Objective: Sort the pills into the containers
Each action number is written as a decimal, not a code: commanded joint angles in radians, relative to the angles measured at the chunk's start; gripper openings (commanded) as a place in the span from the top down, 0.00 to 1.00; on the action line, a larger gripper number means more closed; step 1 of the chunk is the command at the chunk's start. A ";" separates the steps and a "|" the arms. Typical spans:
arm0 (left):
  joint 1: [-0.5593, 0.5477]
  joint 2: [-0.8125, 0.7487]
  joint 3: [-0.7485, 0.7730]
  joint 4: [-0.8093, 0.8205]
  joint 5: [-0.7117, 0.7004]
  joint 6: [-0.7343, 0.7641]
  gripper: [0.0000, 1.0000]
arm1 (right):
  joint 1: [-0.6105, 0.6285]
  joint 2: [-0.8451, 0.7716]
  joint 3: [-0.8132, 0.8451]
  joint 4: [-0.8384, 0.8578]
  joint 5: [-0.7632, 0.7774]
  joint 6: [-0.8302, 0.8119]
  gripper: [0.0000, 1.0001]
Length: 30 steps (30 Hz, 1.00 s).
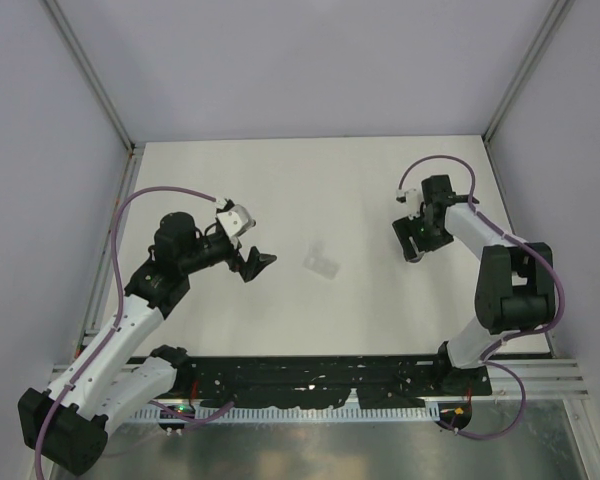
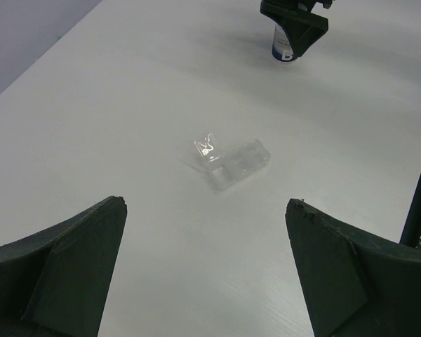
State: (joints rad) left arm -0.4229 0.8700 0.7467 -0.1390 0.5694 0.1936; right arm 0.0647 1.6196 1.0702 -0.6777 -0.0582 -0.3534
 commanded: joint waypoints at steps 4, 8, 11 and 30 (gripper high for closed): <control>0.006 -0.009 -0.001 0.035 0.020 -0.003 0.00 | -0.008 0.028 0.057 0.027 -0.049 -0.006 0.27; 0.006 -0.012 -0.004 0.038 0.018 -0.003 0.00 | -0.009 0.036 0.063 0.027 -0.064 -0.002 0.27; 0.006 -0.014 -0.004 0.038 0.020 -0.003 0.01 | -0.011 0.034 0.068 0.027 -0.072 0.001 0.28; 0.006 0.032 0.017 0.050 0.032 -0.043 0.00 | 0.044 -0.075 0.137 -0.095 -0.227 0.005 0.90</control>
State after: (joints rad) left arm -0.4225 0.8795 0.7395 -0.1303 0.5758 0.1829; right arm 0.0628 1.6428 1.1416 -0.7219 -0.1791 -0.3553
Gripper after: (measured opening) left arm 0.995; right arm 0.587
